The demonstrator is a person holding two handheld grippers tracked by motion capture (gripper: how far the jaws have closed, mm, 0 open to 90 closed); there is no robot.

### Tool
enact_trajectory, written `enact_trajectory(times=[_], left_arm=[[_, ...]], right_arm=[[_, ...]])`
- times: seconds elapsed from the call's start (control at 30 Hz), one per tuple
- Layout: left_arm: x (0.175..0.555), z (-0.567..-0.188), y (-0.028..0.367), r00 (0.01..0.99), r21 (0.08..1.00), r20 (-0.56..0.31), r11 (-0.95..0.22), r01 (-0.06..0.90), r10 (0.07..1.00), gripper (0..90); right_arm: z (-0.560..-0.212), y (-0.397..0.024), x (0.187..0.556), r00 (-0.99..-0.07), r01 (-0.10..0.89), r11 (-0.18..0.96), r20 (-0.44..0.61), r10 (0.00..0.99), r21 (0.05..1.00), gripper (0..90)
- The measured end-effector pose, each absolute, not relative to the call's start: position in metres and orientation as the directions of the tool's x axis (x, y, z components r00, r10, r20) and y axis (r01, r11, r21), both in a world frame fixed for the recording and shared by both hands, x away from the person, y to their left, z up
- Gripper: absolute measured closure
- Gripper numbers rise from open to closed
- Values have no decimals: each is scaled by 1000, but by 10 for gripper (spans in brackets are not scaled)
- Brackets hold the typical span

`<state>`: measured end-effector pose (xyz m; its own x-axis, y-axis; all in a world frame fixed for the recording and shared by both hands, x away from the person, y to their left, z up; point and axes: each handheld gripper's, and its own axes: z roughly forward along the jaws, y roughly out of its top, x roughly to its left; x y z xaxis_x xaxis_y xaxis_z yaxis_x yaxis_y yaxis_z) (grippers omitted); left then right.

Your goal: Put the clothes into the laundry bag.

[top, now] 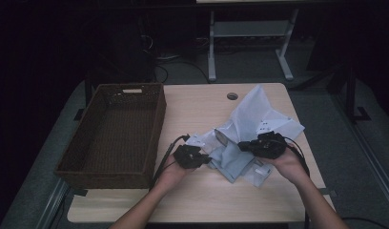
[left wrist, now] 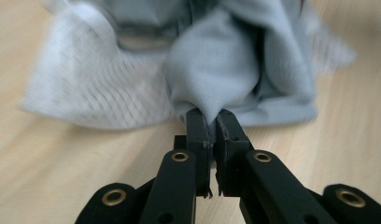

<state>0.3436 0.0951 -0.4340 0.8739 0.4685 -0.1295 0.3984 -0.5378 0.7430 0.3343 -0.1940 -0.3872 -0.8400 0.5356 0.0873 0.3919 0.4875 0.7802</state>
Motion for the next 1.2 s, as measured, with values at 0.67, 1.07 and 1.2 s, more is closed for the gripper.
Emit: enact_trajectory(times=[0.67, 1.07, 1.2], left_arm=[[363, -410, 36, 890, 780, -45, -540, 315, 454, 854], [389, -455, 22, 843, 730, -95, -539, 420, 529, 829], [387, -440, 39, 834, 733, -90, -531, 425, 544, 724]], right_arm=[[-363, -186, 321, -868, 319, 470, 54, 493, 823, 872], [-362, -200, 324, -852, 332, 446, 62, 519, 831, 873], [-363, -201, 326, -848, 340, 442, 68, 525, 830, 872]])
